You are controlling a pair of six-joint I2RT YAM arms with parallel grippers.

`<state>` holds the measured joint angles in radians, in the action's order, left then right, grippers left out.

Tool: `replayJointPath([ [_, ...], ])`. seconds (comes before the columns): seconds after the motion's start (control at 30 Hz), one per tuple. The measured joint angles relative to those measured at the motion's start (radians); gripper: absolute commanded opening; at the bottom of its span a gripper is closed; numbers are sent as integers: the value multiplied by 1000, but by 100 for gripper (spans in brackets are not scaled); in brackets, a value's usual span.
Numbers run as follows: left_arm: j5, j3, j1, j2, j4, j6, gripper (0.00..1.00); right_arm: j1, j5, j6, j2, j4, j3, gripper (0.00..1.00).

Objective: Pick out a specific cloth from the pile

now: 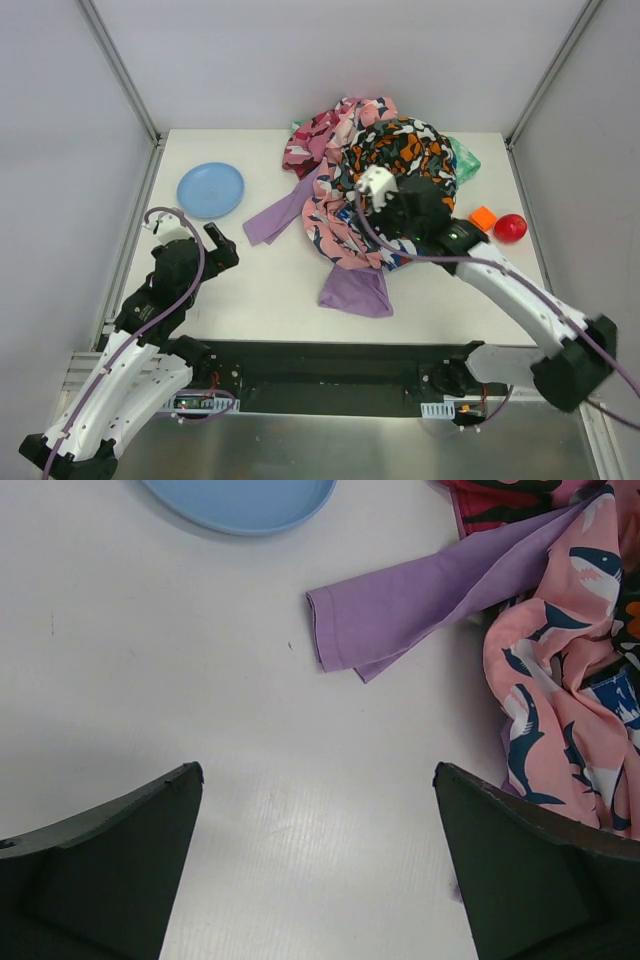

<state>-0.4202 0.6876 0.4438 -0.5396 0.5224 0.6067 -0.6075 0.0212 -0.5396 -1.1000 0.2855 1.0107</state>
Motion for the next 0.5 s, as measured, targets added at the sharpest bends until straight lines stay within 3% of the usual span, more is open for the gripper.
replayJointPath([
  [0.17, 0, 0, 0, 0, 0, 0, 99, -81, -63, -73, -308, 21, 113, 96],
  [0.5, 1, 0, 0, -10, 0, 0, 99, -106, -217, -71, -536, 99, 127, 96],
])
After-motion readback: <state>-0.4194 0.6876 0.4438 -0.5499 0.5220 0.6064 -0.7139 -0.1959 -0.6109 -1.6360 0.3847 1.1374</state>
